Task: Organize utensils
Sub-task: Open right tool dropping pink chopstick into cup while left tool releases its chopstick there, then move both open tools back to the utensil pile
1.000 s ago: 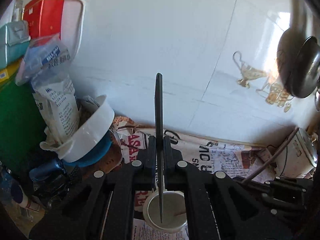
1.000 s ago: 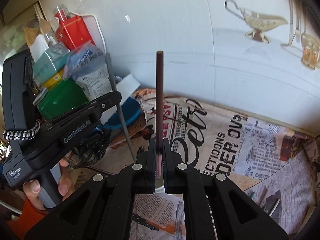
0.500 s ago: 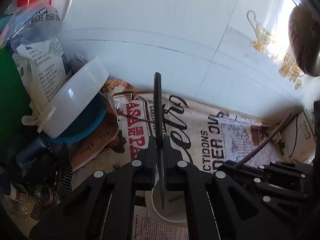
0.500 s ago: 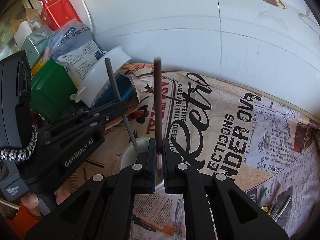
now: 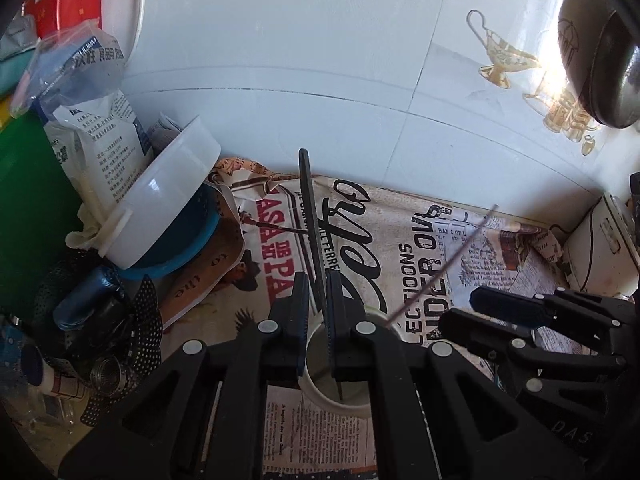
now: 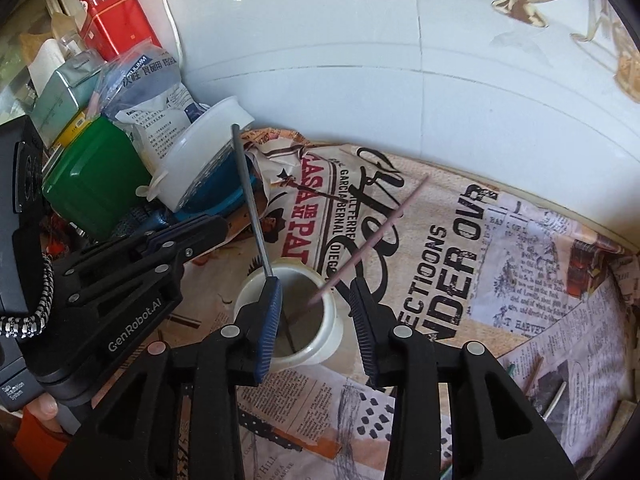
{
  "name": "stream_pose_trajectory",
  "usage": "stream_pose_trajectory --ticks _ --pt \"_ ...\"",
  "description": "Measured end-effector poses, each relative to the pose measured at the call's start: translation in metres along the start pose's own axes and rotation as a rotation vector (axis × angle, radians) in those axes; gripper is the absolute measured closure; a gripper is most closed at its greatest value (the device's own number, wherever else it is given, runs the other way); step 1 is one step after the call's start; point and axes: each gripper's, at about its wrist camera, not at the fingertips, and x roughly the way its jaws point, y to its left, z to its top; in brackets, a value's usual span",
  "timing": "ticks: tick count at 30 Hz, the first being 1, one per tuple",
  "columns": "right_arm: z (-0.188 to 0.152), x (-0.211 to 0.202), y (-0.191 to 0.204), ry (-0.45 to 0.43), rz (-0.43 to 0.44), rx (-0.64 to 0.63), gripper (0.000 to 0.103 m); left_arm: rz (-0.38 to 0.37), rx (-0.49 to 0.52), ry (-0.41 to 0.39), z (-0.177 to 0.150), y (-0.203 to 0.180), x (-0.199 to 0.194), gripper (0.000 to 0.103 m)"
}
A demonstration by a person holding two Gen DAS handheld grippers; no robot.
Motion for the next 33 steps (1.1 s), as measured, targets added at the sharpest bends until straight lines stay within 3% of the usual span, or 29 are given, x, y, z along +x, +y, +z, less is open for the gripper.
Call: stream_pose_trajectory --ticks 8,19,25,33 --pt "-0.012 -0.048 -0.003 -0.094 -0.054 0.006 0.068 0.005 0.043 -0.061 -0.007 -0.015 -0.048 0.080" --pt "-0.035 -0.119 -0.016 -0.225 -0.128 0.051 0.065 -0.060 0.131 -0.132 -0.018 -0.048 -0.105 0.055" --pt "-0.057 -0.145 -0.034 -0.255 -0.194 0.106 0.064 -0.108 0.180 -0.122 -0.030 -0.073 -0.110 0.042" --pt "-0.099 -0.163 -0.072 -0.218 -0.305 0.209 0.064 -0.182 0.232 -0.034 -0.052 -0.116 -0.083 0.040"
